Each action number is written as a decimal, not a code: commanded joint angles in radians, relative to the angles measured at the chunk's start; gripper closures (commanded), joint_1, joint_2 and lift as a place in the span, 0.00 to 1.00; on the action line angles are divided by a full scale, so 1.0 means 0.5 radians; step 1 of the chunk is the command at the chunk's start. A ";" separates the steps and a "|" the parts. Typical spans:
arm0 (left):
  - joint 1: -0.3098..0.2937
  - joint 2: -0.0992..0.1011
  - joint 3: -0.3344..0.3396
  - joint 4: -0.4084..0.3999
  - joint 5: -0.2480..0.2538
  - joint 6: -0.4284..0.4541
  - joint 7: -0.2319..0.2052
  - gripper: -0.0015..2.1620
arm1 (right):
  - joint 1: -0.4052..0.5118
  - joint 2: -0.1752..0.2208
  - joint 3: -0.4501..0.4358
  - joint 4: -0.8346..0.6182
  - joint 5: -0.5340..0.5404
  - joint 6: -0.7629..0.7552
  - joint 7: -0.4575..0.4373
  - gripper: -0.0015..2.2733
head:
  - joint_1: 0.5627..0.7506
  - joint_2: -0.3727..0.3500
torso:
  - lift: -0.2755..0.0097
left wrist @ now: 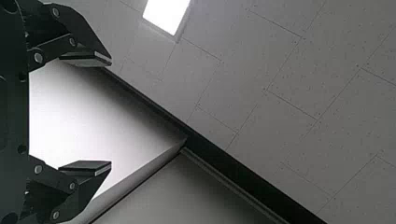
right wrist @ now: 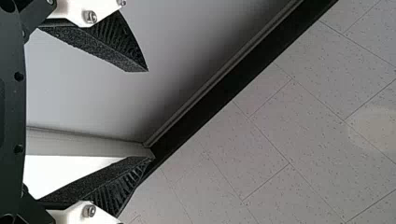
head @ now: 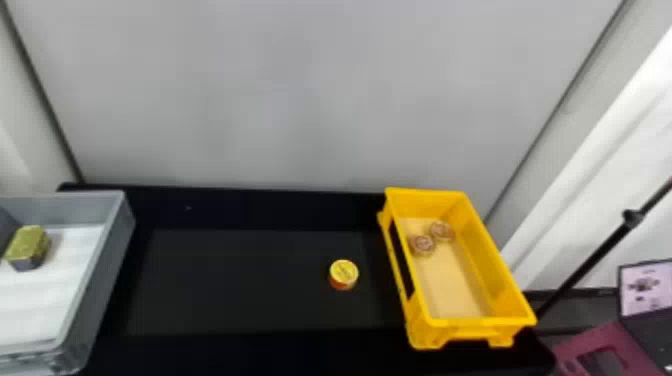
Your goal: Pick up the round yellow can and place it in the yellow rectangular box
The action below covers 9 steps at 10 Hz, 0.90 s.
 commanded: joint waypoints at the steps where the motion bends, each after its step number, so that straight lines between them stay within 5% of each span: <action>1: -0.001 0.018 0.007 -0.011 0.003 0.012 -0.003 0.21 | -0.011 0.000 0.009 -0.003 0.000 0.003 -0.002 0.05 | 0.98 0.22 | 0.97; 3: -0.016 0.046 -0.020 -0.008 0.006 0.042 0.003 0.21 | -0.004 0.000 0.003 -0.003 0.000 -0.006 -0.008 0.05 | 0.98 0.22 | 0.97; 9: -0.019 0.046 -0.017 -0.008 0.006 0.042 0.013 0.21 | -0.001 0.000 -0.003 -0.003 0.000 -0.003 -0.008 0.05 | 0.98 0.22 | 0.97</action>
